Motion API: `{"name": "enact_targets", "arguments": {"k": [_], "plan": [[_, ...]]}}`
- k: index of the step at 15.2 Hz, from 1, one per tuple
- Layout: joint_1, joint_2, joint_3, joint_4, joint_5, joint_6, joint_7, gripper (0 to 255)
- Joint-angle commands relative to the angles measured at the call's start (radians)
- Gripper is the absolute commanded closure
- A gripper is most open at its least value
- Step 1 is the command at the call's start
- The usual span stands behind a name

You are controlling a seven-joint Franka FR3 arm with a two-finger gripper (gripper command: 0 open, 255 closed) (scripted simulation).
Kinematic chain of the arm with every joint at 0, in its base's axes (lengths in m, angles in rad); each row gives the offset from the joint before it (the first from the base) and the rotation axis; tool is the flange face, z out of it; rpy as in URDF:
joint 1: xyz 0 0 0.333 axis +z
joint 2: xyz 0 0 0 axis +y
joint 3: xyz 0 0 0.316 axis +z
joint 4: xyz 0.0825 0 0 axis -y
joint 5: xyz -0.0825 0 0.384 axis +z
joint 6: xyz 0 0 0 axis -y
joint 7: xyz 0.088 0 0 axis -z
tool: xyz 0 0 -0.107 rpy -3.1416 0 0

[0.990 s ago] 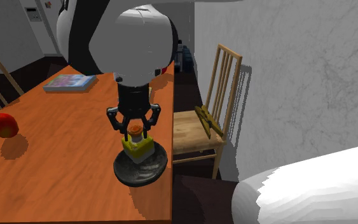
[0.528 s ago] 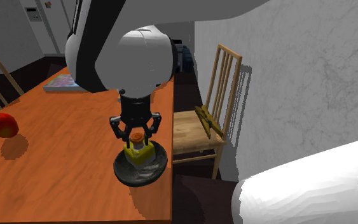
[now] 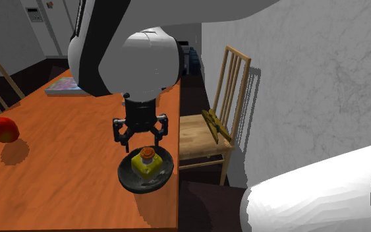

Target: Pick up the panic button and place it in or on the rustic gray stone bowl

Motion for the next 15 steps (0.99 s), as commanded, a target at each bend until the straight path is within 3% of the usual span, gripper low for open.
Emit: {"name": "enact_targets", "arguments": {"k": [1,4,8,15], "plan": [[0.0,0.0,0.0,0.0,0.0,0.0,0.0,0],[0.0,0.0,0.0,0.0,0.0,0.0,0.0,0],[0.0,-0.081,-0.058,0.071,-0.02,-0.153,-0.003,0],[0.0,-0.08,-0.058,0.071,-0.02,-0.153,-0.003,0]]}}
